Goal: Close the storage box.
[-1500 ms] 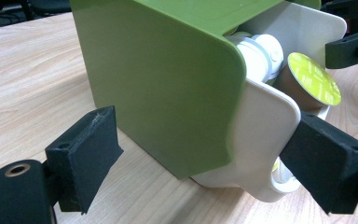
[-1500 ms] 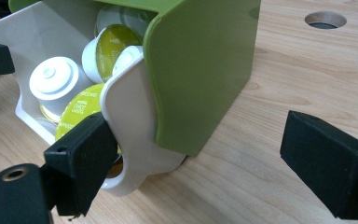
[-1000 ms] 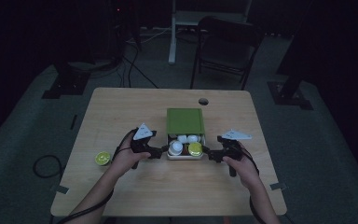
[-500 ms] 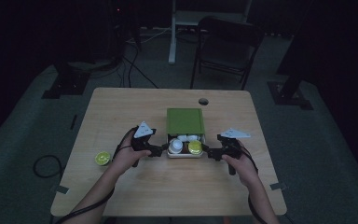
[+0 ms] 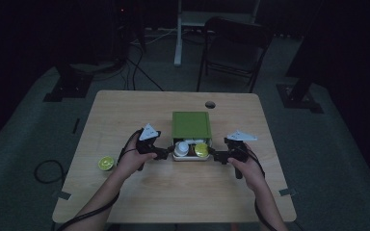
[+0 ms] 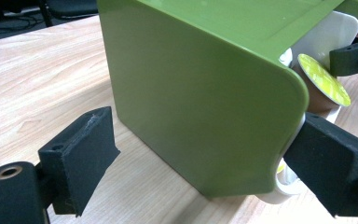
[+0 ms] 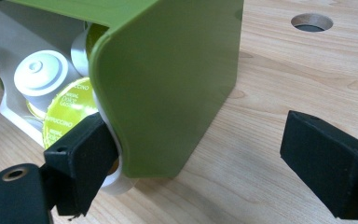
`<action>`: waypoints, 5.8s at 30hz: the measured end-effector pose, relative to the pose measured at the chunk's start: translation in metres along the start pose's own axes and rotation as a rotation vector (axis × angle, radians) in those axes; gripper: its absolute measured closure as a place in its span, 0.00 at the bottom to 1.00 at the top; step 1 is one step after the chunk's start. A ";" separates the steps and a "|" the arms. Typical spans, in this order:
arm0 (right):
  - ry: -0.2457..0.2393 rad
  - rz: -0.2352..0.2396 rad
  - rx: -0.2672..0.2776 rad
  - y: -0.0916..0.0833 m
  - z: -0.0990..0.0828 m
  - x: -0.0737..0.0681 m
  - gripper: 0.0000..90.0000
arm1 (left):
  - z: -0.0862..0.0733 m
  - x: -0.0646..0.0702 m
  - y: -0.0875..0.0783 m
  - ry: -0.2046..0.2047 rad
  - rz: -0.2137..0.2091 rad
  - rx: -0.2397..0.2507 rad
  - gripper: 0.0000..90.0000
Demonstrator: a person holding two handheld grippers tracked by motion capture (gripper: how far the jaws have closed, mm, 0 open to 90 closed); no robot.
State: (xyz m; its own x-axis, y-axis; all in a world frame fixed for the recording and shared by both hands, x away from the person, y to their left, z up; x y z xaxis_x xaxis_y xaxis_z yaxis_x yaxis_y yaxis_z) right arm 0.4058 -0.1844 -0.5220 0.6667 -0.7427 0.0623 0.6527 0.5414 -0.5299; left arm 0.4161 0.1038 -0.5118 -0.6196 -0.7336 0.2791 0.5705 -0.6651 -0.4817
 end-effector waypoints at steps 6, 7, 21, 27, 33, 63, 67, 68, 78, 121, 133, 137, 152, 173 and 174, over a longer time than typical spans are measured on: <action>0.001 -0.012 -0.016 0.005 0.000 0.001 0.12 | 0.001 -0.002 0.002 -0.004 0.005 0.002 0.12; 0.002 -0.014 -0.017 0.006 0.001 0.001 0.12 | 0.002 -0.002 0.002 -0.004 0.005 0.001 0.12; 0.013 -0.010 -0.017 0.007 0.000 0.002 0.12 | 0.002 -0.001 0.003 0.008 0.017 0.001 0.11; 0.023 0.010 0.012 0.007 0.001 -0.001 0.12 | 0.002 0.007 0.002 -0.029 -0.061 0.001 0.12; 0.025 0.004 0.012 0.008 0.003 -0.004 0.12 | 0.004 0.012 0.000 -0.022 -0.056 0.004 0.12; 0.058 -0.063 0.057 -0.026 -0.008 0.004 0.12 | -0.008 -0.005 -0.029 -0.079 0.029 0.045 0.12; 0.059 -0.070 0.054 -0.029 -0.012 0.006 0.12 | -0.011 -0.007 -0.032 -0.092 0.035 0.045 0.12; 0.058 -0.074 0.051 -0.030 -0.013 0.007 0.12 | -0.012 -0.008 -0.033 -0.094 0.037 0.043 0.12; 0.069 -0.092 0.036 -0.037 -0.024 0.013 0.12 | -0.024 -0.009 -0.036 -0.117 0.050 0.027 0.12; 0.187 -0.364 -0.135 -0.074 -0.091 0.039 0.12 | -0.075 -0.014 -0.068 -0.280 0.272 -0.039 0.12; 0.233 -0.447 -0.180 -0.090 -0.109 0.035 0.12 | -0.086 -0.005 -0.087 -0.300 0.289 -0.014 0.12; 0.232 -0.458 -0.196 -0.092 -0.113 0.032 0.12 | -0.092 -0.004 -0.093 -0.298 0.304 -0.026 0.12; 0.233 -0.489 -0.244 -0.093 -0.124 0.027 0.12 | -0.114 -0.008 -0.110 -0.357 0.380 -0.018 0.12; 0.234 -0.450 -0.269 -0.089 -0.125 0.028 0.12 | -0.128 -0.012 -0.102 -0.343 0.436 -0.091 0.12; 0.234 -0.450 -0.269 -0.089 -0.125 0.028 0.12 | -0.128 -0.012 -0.101 -0.339 0.441 -0.093 0.12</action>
State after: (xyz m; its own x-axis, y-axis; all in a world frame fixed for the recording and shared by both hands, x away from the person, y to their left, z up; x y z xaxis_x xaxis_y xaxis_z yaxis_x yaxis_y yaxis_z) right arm 0.3216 -0.3027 -0.5786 0.2273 -0.9608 0.1590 0.7190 0.0555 -0.6928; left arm 0.2970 0.1977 -0.5725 -0.1165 -0.9532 0.2791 0.6768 -0.2819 -0.6801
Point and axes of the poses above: each handheld gripper's, and its own axes: y roughly forward along the jaws, z roughly out of its top, x roughly to its right, the point moved 4 cm from there along y, roughly forward along the jaws, and after that the axes turned 14 degrees about -y, right-handed, at the moved point
